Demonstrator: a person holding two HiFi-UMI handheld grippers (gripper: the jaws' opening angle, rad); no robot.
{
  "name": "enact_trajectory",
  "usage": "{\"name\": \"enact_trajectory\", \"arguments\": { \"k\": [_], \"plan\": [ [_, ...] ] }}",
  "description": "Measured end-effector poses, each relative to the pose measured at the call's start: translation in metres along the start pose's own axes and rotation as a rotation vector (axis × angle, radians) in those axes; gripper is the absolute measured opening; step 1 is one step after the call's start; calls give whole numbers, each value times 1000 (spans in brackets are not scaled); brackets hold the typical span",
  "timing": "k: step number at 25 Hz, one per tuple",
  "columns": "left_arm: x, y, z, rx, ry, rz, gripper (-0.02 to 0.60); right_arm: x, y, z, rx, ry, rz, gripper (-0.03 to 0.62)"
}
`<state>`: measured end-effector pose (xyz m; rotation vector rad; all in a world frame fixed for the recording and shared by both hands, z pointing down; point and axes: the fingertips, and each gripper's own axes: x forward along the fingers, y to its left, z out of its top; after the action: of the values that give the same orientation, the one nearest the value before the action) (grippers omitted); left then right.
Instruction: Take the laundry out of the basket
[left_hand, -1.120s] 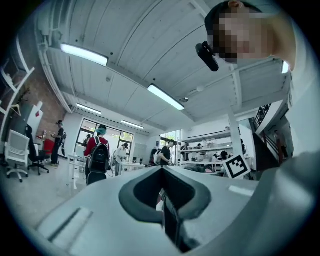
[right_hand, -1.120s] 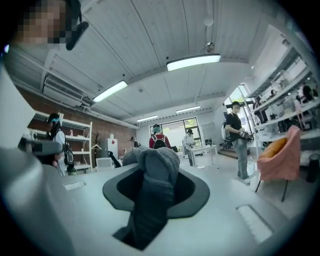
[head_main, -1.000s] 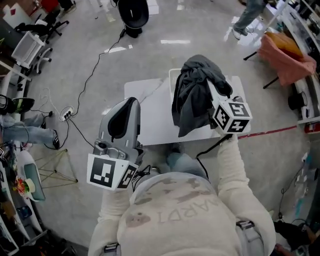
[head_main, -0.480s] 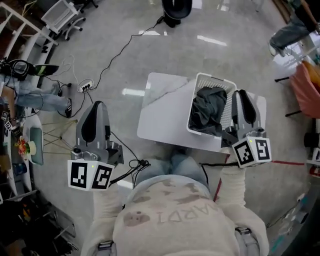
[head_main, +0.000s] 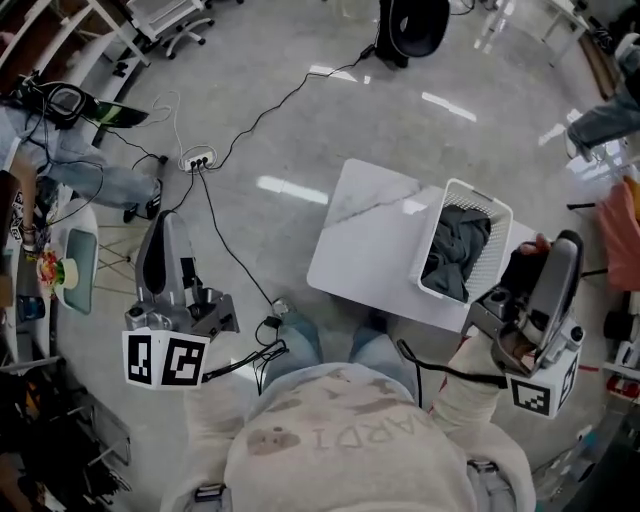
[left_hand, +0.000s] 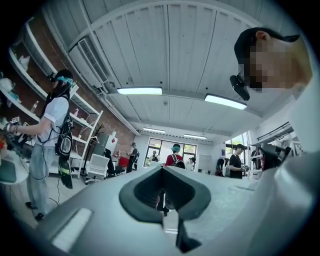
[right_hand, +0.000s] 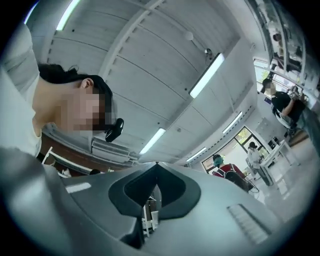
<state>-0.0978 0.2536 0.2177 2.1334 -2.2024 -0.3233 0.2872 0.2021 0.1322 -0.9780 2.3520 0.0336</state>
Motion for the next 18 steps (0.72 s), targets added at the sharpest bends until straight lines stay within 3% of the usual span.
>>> {"name": "enact_trajectory", "arguments": {
  "k": [3, 6, 7, 8, 10, 14, 16, 18],
  "plan": [
    [-12, 61, 11, -8, 21, -44, 0, 39, 60, -15, -140, 14, -27, 37],
    [-24, 126, 33, -6, 27, -58, 0, 86, 115, -39, -289, 11, -45, 147],
    [-29, 148, 42, 8, 22, -49, 0, 102, 130, -49, -326, 10, -49, 153],
    [-34, 168, 51, 26, 16, -36, 0, 118, 144, -57, -356, 2, -52, 137],
    [-46, 202, 64, 60, -3, -2, 0, 148, 169, -67, -402, -32, -50, 35],
    [-47, 258, 69, -4, -55, 23, 0, 192, 192, -83, -431, -58, -36, 28],
    [-32, 273, 64, -44, -63, 2, 0, 210, 202, -92, -423, -70, 11, 28],
    [-11, 279, 57, -26, -55, -34, 0, 227, 206, -110, -429, -42, 37, 28]
  ]
}}
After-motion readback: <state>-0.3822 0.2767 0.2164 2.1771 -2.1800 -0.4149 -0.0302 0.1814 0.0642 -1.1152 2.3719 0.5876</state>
